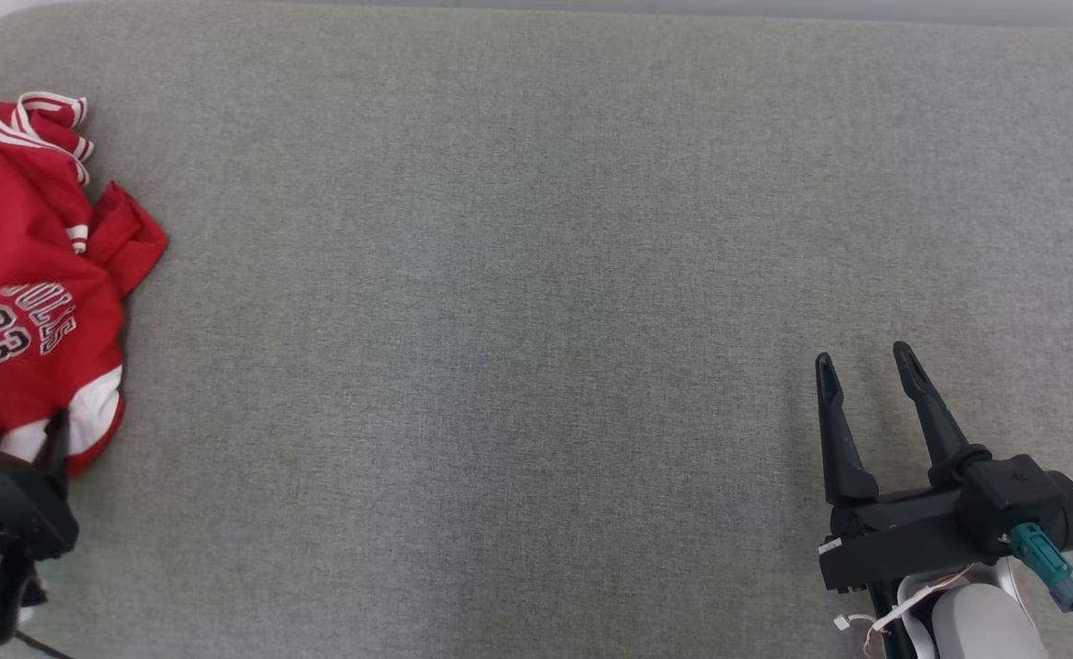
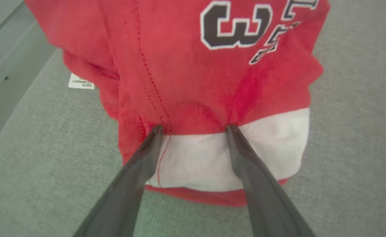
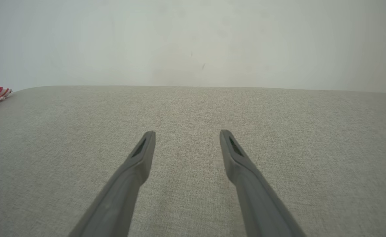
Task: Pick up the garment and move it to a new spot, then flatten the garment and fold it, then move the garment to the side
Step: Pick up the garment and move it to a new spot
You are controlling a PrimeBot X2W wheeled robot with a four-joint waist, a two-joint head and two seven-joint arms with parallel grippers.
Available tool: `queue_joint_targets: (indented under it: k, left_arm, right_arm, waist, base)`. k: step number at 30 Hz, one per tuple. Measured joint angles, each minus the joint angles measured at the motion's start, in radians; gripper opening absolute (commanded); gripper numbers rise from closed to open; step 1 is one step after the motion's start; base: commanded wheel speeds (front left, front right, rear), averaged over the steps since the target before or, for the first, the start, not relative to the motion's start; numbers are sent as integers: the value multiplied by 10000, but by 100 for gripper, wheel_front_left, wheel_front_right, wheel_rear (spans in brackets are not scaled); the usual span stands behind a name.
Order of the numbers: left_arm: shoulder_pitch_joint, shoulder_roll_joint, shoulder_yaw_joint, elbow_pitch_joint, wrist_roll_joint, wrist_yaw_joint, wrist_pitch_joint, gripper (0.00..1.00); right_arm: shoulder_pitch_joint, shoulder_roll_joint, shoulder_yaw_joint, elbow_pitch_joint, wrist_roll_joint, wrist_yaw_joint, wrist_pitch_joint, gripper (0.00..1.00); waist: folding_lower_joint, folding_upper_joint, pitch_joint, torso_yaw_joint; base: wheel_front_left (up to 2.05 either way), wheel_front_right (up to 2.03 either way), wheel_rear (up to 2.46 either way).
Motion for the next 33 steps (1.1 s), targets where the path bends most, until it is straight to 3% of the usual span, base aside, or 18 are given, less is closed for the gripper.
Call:
queue_joint_targets:
  k: [6, 7, 8, 9, 15, 22, 28, 33]
  left_arm:
    - [92, 81, -359, 107, -890, 10, 654, 100]
    - [98, 130, -430, 102, -897, 10, 635, 91]
    - [98, 178, -472, 105, -901, 8, 516, 31]
    - [96, 190, -518, 123, -961, 8, 431, 0]
    - [-139, 499, -596, 111, -685, 2, -773, 0]
    - [-861, 1018, -646, -685, 332, 585, -2439, 0]
    - [-1990, 1336, -853, -1814, 918, 867, -2773, 0]
    - [-3369, 1429, -1216, -2554, 1258, 784, -2608, 0]
  right_arm:
    - [-37, 10, 46, 4, -8, 0, 0, 100]
    - [-36, 12, 44, 8, -8, 0, 0, 100]
    - [-36, 12, 44, 15, -10, 0, 0, 100]
    - [-34, 17, 35, 27, -10, 0, -2, 100]
    - [-6, 52, -2, 109, -21, 0, -2, 100]
    - [174, 127, 88, 360, 113, 0, -50, 100]
    - [188, 182, 121, 516, 267, 0, -94, 100]
    - [228, 215, 132, 700, 399, 0, -127, 100]
  waist:
    - [0, -1, 37, -147]
    - [-1, -1, 28, -163]
    - [-1, -1, 15, -172]
    - [-1, -1, -7, -173]
    - [-1, -1, -255, -114]
    - [-1, -1, -730, -23]
    - [-2, -2, -1107, -78]
    - [-1, -1, -1238, -333]
  base:
    - [0, 0, 0]
    - [0, 0, 0]
    - [0, 0, 0]
    - [0, 0, 0]
    - [0, 0, 0]
    - [0, 0, 0]
    - [0, 0, 0]
    - [0, 0, 0]
